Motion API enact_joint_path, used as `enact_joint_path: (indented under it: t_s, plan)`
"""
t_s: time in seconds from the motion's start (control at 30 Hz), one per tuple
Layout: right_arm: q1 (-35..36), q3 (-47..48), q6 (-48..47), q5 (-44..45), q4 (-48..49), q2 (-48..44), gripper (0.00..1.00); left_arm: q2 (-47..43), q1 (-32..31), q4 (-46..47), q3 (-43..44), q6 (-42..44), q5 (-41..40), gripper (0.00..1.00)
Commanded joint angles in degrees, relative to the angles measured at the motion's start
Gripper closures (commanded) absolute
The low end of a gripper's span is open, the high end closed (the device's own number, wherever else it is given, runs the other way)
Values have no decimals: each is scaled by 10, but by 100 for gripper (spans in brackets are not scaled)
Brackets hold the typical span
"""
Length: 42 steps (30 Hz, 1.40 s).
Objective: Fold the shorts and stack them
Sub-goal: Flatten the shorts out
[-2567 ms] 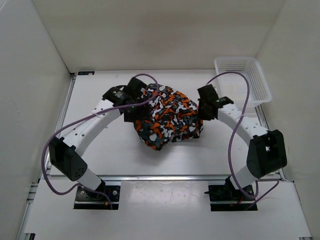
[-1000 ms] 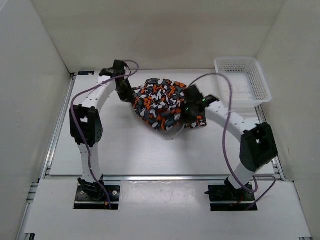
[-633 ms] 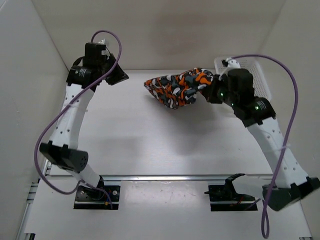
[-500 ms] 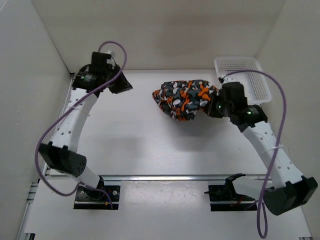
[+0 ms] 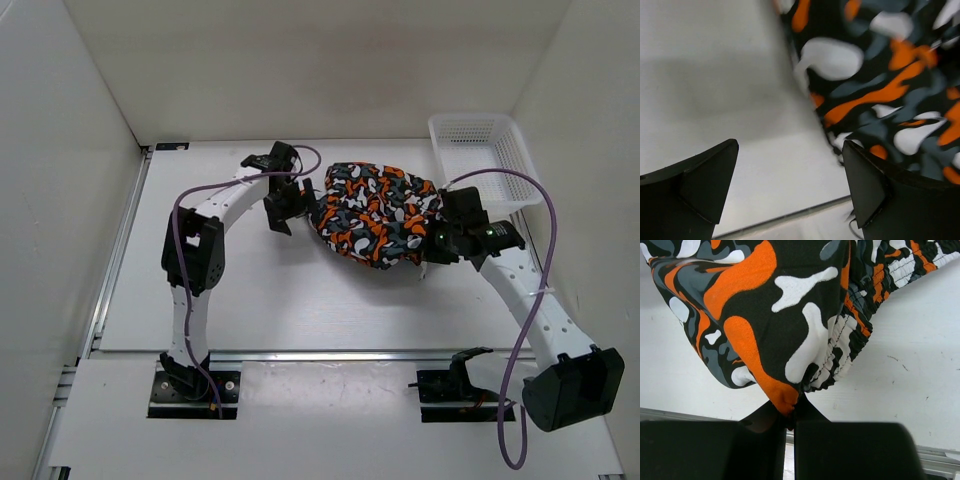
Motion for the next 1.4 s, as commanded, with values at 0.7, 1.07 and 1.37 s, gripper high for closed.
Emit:
enact_joint_path:
  t_s: [0.7,1.07,1.37]
  plan:
    - [-58,11,-44,-12,-46,-63,99,183,16,34,208,-83,12,43]
    - [-63,47,-44,-27,-37,-37,99,126,85,34,215,-70,23,90]
    - [-91,539,-76,-111,-46,227,99,29,213,-32,417,-46,132,90]
